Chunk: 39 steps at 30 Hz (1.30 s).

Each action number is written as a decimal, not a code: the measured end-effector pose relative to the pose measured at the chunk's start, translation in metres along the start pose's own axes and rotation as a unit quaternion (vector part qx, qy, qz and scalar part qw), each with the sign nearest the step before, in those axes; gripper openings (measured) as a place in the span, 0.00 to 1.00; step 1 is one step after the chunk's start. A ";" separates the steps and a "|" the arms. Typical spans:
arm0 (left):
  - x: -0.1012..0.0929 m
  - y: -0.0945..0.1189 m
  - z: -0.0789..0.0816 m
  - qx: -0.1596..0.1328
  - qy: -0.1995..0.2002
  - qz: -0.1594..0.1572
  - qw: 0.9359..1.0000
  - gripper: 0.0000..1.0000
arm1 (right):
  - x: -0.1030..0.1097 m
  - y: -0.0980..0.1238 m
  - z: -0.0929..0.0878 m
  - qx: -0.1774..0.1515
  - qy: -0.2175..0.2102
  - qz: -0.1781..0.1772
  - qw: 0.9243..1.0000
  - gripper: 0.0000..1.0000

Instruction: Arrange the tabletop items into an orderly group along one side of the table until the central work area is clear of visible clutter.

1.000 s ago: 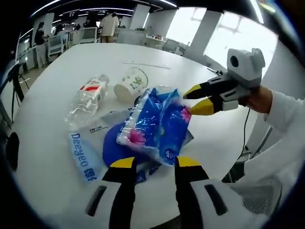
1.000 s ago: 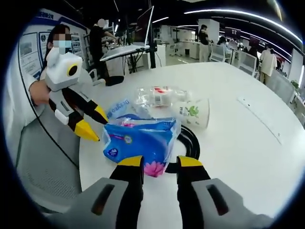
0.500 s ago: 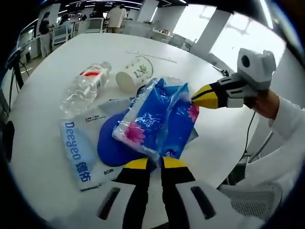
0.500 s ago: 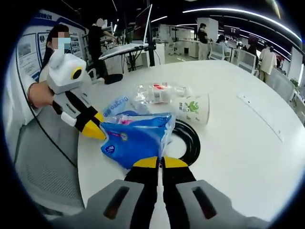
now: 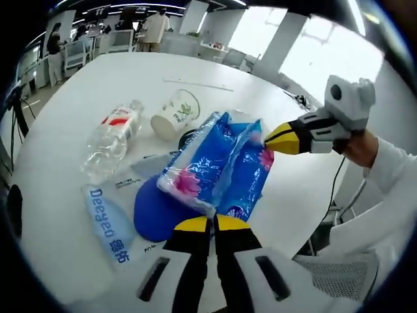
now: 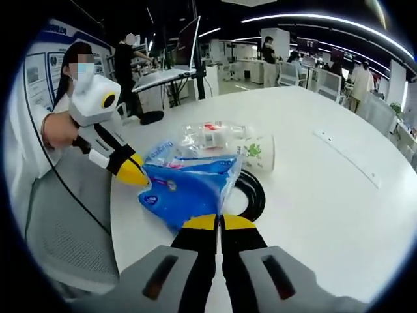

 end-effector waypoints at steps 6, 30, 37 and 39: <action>-0.011 -0.001 0.027 -0.011 -0.034 -0.019 0.999 0.00 | -0.008 0.021 0.004 -0.014 -0.007 -0.028 0.999 0.00; -0.072 -0.040 0.137 -0.053 -0.132 -0.094 0.985 0.00 | -0.068 0.106 -0.008 -0.055 -0.059 -0.127 0.989 0.00; -0.091 -0.061 0.158 -0.059 -0.141 -0.101 0.983 0.00 | -0.093 0.126 -0.013 -0.055 -0.061 -0.147 0.986 0.00; -0.095 -0.066 0.163 -0.062 -0.143 -0.103 0.982 0.00 | -0.100 0.131 -0.014 -0.056 -0.063 -0.152 0.985 0.00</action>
Point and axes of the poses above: the point that each gripper's makers call its tool centre point, and the gripper's own axes: y roughly backward along the fingers, x roughly to its left, z roughly out of its top, the point moved 4 cm from there along y, roughly backward along the fingers, and after that the axes turned 3 degrees about z, right-handed, at the moved point
